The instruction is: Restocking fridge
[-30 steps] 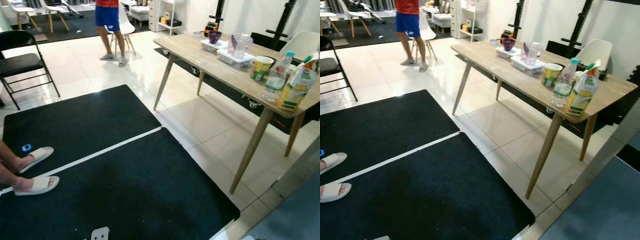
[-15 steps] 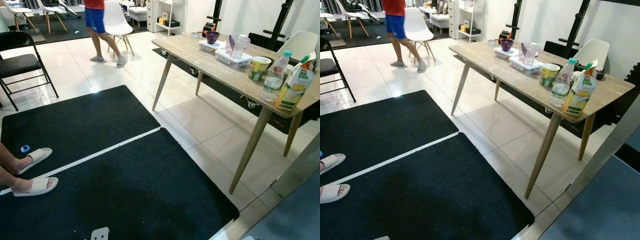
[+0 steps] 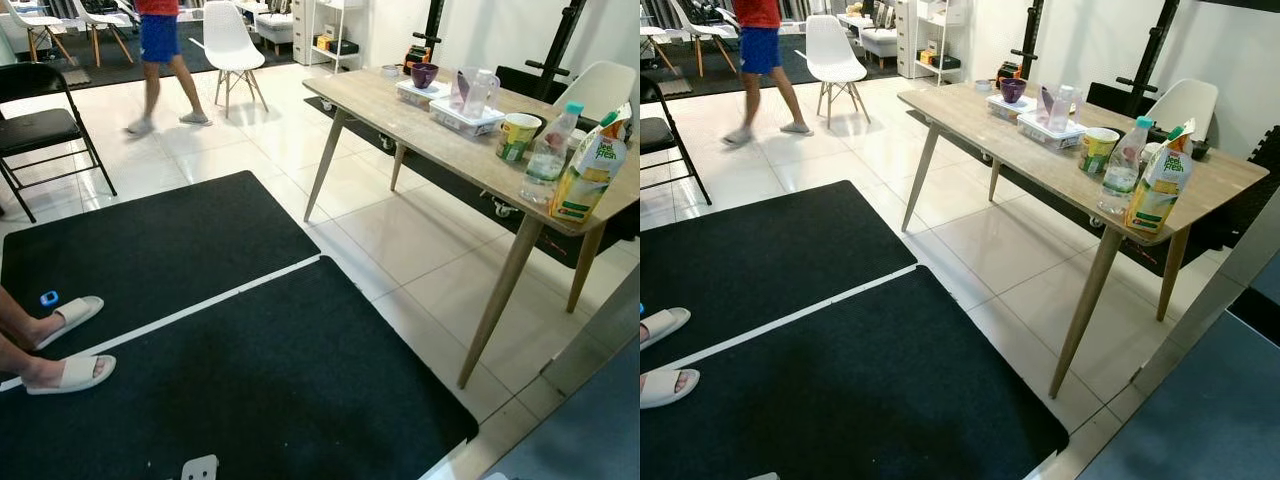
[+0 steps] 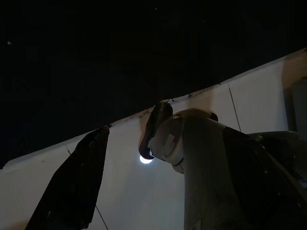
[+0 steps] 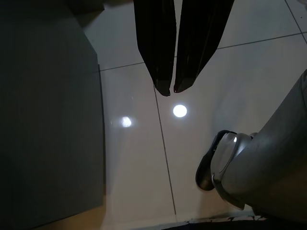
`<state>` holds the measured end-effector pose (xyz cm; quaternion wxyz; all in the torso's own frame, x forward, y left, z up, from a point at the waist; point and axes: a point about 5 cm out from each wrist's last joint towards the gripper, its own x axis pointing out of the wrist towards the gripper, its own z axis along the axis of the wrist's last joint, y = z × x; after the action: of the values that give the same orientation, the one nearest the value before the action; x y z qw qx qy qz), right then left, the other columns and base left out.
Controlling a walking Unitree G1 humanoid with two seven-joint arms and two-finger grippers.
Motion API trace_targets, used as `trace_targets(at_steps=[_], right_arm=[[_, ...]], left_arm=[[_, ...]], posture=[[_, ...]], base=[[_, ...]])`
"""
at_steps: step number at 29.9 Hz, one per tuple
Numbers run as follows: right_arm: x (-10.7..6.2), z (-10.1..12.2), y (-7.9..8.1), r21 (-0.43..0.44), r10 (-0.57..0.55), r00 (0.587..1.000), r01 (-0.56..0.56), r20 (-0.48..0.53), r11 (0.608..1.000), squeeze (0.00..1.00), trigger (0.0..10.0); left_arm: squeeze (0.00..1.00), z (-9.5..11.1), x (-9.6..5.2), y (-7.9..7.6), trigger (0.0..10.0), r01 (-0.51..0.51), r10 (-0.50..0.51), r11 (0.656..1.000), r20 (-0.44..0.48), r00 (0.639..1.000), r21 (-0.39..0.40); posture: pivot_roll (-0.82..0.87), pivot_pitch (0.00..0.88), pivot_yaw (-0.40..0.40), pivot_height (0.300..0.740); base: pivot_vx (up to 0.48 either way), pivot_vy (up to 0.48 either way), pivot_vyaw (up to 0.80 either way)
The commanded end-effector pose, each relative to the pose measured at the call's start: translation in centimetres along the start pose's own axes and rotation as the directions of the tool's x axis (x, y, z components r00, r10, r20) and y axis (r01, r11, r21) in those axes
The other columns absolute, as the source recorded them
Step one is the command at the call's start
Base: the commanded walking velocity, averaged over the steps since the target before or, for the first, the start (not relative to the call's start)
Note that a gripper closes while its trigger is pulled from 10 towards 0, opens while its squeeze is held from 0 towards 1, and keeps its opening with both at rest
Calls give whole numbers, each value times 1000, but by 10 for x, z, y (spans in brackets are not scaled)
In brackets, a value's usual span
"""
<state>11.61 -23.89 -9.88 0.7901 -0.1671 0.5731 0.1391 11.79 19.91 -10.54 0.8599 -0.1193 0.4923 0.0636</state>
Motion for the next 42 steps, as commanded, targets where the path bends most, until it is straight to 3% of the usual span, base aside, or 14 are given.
trace_targets(at_steps=[1, 42], right_arm=[[0, 0, 0, -8, -2, 1000, 2, 0, 1000, 0, 10000], [1, 7, 3, -20, 6, 999, -5, 37, 1000, 0, 10000]], left_arm=[[0, 0, 0, 0, 10000, 0, 0, 1000, -1, 1000, 19], [0, 0, 0, -1, 10000, 11, -11, 999, -2, 1000, 38]], posture=[[-56, 0, -51, 740], [-53, 0, -51, 740]], base=[[337, 0, 0], [387, 0, 0]])
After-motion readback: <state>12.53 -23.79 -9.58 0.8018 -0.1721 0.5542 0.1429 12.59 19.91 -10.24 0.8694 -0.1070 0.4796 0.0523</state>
